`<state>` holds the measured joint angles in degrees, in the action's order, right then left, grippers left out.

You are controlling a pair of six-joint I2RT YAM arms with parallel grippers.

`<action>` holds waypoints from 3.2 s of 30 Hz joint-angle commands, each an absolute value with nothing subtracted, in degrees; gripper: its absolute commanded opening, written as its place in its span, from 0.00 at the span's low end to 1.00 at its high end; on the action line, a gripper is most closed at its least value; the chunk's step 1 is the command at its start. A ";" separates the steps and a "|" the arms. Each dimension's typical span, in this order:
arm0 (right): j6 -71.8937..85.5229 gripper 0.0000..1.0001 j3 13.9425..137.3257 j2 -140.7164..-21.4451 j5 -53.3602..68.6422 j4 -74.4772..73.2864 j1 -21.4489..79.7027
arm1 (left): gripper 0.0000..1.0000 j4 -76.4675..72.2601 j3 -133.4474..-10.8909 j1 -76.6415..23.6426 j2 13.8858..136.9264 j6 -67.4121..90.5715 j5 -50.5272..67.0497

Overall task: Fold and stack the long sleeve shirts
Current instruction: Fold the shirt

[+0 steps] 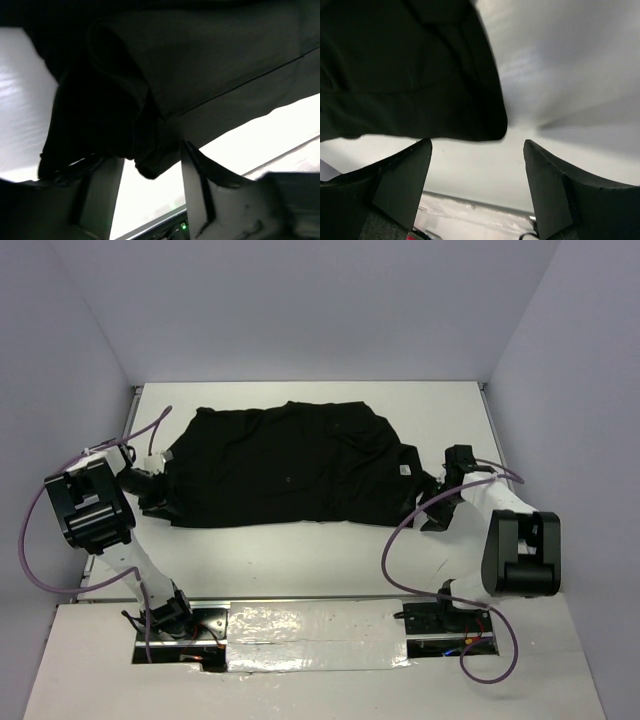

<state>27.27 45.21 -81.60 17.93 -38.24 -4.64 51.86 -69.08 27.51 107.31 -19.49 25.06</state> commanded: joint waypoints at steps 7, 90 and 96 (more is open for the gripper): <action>29.79 0.48 45.00 -89.12 21.79 -26.72 -4.75 | 0.23 50.36 -69.52 27.51 109.77 -20.39 33.13; 25.49 0.45 106.79 -134.30 28.21 -28.48 10.37 | 0.47 46.23 -106.26 -16.70 121.55 -18.19 25.14; 25.75 0.50 106.96 -135.35 26.98 -28.30 10.37 | 0.47 46.06 -106.08 -16.70 120.85 -18.46 24.61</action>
